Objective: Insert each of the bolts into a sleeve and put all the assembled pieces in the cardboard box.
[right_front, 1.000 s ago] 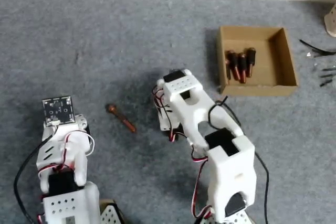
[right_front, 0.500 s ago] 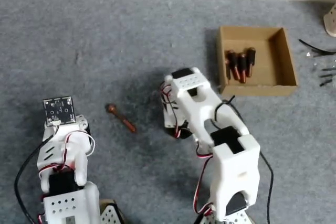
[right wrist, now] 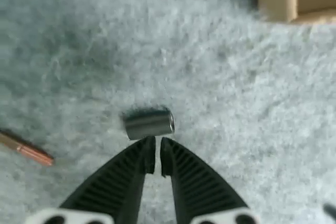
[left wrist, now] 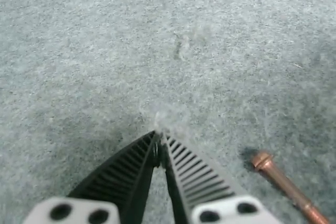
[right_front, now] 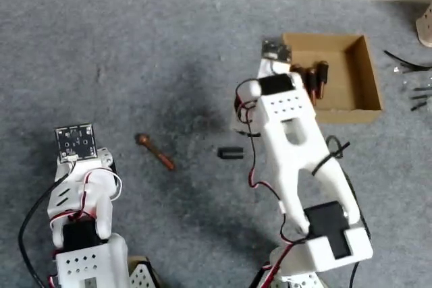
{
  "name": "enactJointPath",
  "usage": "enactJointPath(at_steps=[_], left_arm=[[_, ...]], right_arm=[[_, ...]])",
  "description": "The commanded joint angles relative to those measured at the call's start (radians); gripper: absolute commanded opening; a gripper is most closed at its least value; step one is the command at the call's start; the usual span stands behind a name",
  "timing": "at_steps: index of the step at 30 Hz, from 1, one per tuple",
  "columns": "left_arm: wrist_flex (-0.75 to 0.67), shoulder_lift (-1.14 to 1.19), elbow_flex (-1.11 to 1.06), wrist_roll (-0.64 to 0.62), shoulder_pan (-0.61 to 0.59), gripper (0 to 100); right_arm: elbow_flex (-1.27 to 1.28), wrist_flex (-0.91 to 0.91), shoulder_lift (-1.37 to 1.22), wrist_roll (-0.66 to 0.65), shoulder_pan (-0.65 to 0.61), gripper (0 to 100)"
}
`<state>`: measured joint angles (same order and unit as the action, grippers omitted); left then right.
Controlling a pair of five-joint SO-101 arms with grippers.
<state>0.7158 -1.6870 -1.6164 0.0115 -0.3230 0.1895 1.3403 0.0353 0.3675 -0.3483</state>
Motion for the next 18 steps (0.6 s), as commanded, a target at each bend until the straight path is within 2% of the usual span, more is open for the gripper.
enactJointPath(at_steps=[1,6,10,13,15,18], left_arm=[[-0.025,-0.008,0.007,-0.005,0.013,1],[-0.025,-0.008,0.007,-0.005,0.013,1],[-0.04,-0.008,0.001,-0.005,0.027,1],[-0.04,-0.008,0.001,-0.005,0.028,1],[-0.04,-0.008,0.001,-0.005,0.028,1],[-0.04,-0.008,0.001,-0.005,0.028,1]], right_arm=[[0.071,-0.087,0.067,-0.183,0.012,0.5],[0.194,-0.16,0.042,-0.471,0.012,0.9],[0.219,-0.16,0.045,-0.623,0.005,0.9],[0.219,-0.17,0.053,-0.787,-0.03,1.1],[0.217,-0.185,0.045,-0.832,-0.038,2.4],[0.217,-0.24,0.041,-0.87,-0.044,12.3]])
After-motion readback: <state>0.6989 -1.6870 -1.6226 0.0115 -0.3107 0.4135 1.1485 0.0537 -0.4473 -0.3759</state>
